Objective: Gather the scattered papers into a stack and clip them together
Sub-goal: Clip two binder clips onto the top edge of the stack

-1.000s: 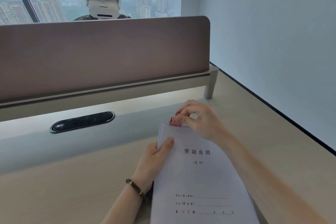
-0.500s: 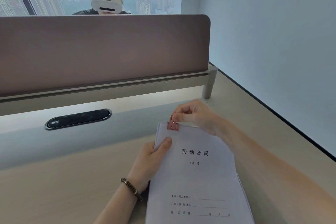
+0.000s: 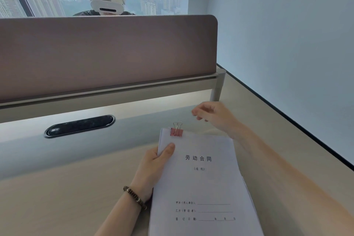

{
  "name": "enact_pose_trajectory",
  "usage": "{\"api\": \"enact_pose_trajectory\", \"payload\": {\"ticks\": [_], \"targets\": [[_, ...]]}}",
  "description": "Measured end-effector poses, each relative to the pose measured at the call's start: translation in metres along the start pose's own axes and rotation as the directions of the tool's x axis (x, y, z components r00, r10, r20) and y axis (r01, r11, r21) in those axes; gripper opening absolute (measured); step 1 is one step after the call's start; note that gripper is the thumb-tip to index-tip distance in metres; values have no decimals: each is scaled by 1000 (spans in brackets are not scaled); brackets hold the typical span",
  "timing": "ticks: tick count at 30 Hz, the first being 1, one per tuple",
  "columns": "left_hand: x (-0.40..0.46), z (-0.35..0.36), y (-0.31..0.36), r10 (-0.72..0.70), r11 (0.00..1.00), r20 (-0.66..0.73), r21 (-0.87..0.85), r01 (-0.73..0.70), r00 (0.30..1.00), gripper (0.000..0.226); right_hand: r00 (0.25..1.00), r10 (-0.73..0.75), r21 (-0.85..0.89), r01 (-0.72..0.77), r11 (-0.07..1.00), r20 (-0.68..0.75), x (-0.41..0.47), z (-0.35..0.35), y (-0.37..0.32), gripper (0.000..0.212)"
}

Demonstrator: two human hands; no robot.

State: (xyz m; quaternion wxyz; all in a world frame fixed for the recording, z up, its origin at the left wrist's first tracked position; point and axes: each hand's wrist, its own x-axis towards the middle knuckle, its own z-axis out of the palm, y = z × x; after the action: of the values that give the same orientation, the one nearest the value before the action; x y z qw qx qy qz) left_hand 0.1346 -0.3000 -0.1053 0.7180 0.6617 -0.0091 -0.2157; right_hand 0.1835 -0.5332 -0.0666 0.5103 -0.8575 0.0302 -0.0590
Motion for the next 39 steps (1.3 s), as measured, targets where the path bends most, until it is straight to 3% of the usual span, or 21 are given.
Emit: {"api": "enact_pose_trajectory", "payload": {"ticks": [2, 5, 10, 16, 21, 27, 30, 32, 39], "targets": [[1, -2, 1, -14, 999, -3, -33, 14, 1000, 28, 976, 12, -127, -40, 991, -216, 3, -7, 13, 11], [1, -3, 1, -38, 996, 9, -77, 39, 999, 29, 913, 73, -221, -174, 959, -402, 2, -17, 29, 16], [2, -3, 1, -62, 995, 32, -80, 64, 998, 25, 879, 242, -268, -370, 890, -410, 14, -21, 60, 55], [4, -4, -2, -24, 1000, 17, 11, 23, 1000, 17, 873, 255, -221, -369, 903, -415, 30, -17, 68, 49], [6, -6, -5, -13, 1000, 17, 21, 13, 1000, 17, 892, 227, -189, -319, 929, -390, 40, -14, 68, 24], [8, -6, -6, -12, 1000, 16, 27, 12, 1000, 17, 890, 291, -76, -337, 938, -352, 34, -23, 54, 16], [8, -7, -7, -8, 1000, 29, 4, 8, 1000, 18, 919, 352, 234, -308, 922, -176, 20, -30, 40, 10], [7, -8, -7, -6, 1000, 47, -19, 7, 999, 20, 949, 311, 402, -265, 877, -53, 7, -33, 33, 7], [6, -13, -5, 6, 996, 127, -85, 5, 992, 53, 982, 136, 446, -180, 877, 128, -27, -28, 12, 10]]}}
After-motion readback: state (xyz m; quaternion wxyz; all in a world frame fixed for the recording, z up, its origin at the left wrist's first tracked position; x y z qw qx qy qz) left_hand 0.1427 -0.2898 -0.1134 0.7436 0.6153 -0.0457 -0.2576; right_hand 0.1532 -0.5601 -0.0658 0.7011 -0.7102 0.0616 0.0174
